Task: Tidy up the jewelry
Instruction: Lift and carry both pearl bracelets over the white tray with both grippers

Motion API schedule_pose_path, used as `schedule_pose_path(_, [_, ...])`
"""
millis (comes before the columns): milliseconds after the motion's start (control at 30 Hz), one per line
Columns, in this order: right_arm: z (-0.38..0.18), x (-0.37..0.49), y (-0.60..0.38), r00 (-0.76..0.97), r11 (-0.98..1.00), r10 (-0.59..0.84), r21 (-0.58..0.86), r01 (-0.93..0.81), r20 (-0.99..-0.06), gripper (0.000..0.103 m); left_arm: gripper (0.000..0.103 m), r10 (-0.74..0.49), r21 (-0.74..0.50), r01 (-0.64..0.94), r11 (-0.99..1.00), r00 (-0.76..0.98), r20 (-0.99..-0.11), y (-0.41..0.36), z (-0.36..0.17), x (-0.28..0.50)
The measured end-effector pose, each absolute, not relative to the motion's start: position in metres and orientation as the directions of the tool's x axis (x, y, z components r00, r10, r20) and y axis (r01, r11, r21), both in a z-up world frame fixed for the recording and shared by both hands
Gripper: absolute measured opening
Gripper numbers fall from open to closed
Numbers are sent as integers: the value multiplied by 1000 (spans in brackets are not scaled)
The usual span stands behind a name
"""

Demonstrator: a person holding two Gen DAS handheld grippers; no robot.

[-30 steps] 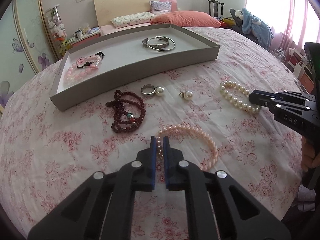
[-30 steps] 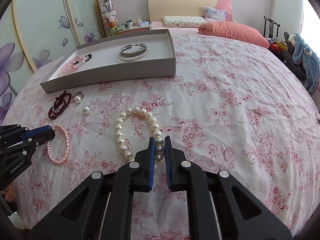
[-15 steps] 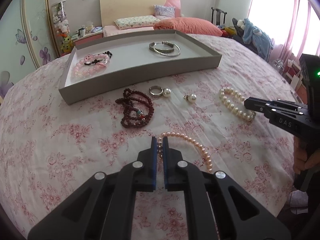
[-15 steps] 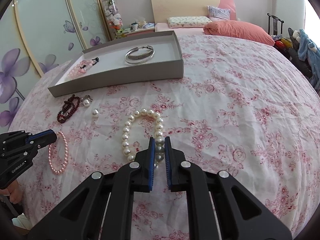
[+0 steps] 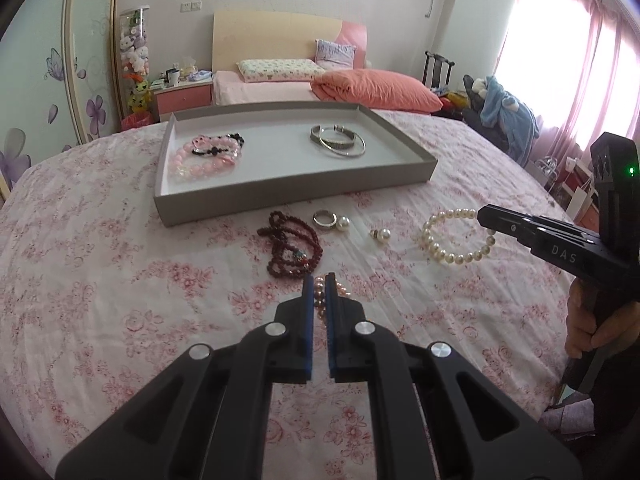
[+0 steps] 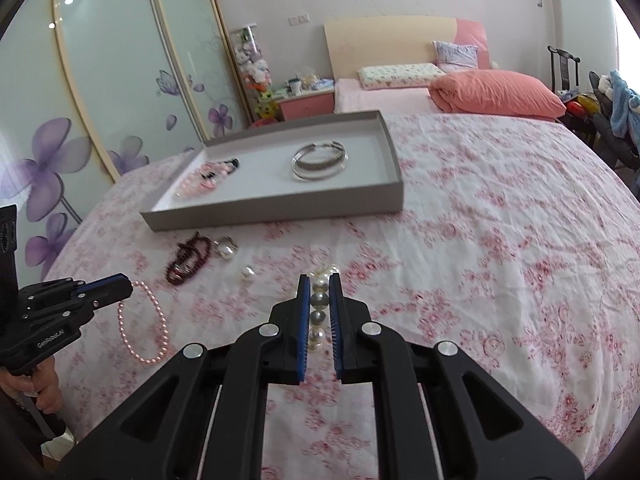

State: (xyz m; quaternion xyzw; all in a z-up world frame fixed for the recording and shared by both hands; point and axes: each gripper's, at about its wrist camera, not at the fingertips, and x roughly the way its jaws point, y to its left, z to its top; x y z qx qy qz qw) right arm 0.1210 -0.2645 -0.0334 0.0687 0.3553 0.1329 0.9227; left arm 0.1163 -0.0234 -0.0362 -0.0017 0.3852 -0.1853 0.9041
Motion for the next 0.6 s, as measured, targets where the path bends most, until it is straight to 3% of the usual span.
schedule_pose_path(600, [-11,118,-251,744,927,370,265,-264,-556,10,6,-323,-175,279,944,691,-646,3,-16,110])
